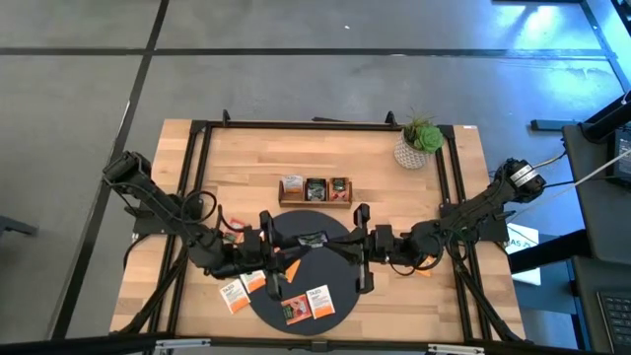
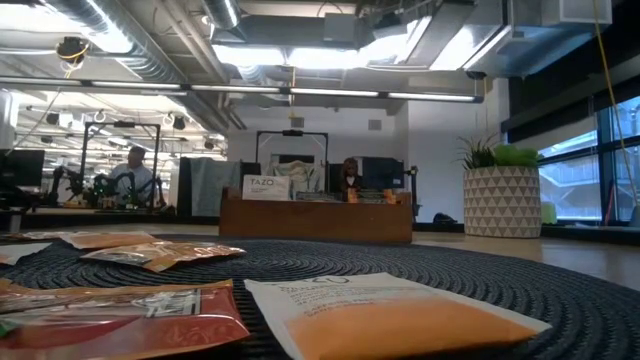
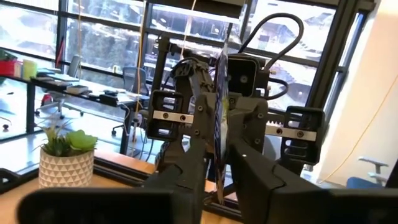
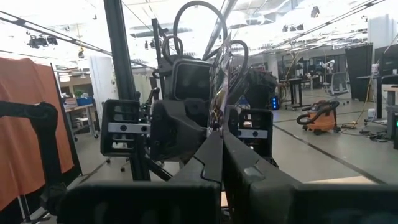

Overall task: Pick & Place Tea
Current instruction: Put the violet tea bag into the middle of the wooden organizer

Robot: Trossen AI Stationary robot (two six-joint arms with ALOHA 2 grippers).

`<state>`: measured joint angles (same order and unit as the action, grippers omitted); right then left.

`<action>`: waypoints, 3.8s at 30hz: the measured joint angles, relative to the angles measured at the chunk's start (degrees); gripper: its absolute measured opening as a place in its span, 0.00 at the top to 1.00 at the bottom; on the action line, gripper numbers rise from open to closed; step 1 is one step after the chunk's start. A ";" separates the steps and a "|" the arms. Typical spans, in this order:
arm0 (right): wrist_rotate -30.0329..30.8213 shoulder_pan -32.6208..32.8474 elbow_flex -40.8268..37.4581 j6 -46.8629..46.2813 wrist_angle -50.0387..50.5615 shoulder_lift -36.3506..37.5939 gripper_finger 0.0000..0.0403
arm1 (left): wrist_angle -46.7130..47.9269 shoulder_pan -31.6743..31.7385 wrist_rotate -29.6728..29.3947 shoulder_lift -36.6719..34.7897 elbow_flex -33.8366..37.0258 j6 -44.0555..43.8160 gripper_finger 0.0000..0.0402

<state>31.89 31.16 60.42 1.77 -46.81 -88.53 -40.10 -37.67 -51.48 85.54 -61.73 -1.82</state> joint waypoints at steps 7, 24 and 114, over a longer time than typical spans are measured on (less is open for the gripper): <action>-2.13 -0.02 0.00 3.03 0.97 0.05 0.93 | 0.07 -0.04 0.02 0.00 0.00 2.26 0.97; -3.97 -0.02 0.14 -16.39 35.18 16.67 0.46 | 20.70 0.45 6.98 -0.52 0.02 -11.63 0.98; -29.78 -38.05 4.29 1.64 51.74 -12.88 0.99 | 58.93 2.25 7.97 -15.26 6.19 -27.00 0.73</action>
<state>2.11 -6.90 64.71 3.41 4.93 -101.41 18.83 -35.42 -43.51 70.28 -55.55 -28.82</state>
